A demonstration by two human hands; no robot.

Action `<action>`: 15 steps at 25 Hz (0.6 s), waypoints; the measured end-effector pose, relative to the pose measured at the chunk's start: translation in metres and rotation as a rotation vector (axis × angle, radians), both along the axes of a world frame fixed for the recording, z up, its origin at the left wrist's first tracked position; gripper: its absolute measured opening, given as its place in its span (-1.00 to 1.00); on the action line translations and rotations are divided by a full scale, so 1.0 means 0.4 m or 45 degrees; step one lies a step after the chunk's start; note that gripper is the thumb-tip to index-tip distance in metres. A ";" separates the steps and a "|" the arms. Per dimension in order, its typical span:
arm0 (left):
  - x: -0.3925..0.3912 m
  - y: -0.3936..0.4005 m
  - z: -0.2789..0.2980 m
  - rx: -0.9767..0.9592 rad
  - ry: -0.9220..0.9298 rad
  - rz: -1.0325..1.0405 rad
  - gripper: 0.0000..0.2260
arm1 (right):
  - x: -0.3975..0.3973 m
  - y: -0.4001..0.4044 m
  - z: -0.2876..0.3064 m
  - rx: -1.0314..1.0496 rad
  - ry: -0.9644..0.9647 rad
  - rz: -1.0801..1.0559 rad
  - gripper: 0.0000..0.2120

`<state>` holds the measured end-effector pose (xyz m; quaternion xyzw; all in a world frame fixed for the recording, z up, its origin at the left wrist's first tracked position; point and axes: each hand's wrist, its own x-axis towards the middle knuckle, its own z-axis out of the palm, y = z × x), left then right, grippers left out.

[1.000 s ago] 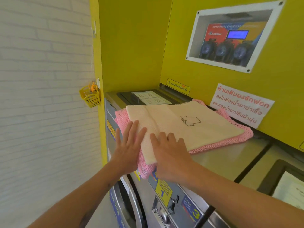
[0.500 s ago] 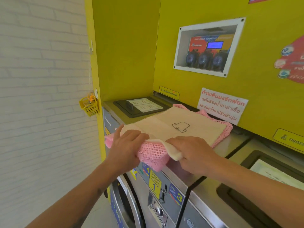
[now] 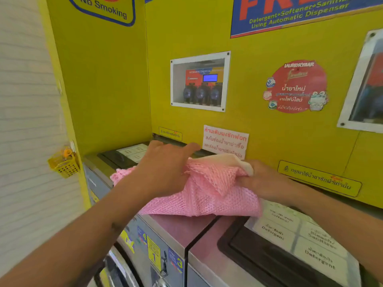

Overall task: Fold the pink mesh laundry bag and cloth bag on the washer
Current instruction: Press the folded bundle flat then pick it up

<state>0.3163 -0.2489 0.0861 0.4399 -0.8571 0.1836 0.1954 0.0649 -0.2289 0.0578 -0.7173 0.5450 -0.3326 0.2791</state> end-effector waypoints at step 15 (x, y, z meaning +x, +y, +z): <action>-0.221 -0.561 -0.250 0.210 0.094 0.076 -0.73 | -0.043 -0.390 -0.141 -0.077 0.969 -0.629 -0.56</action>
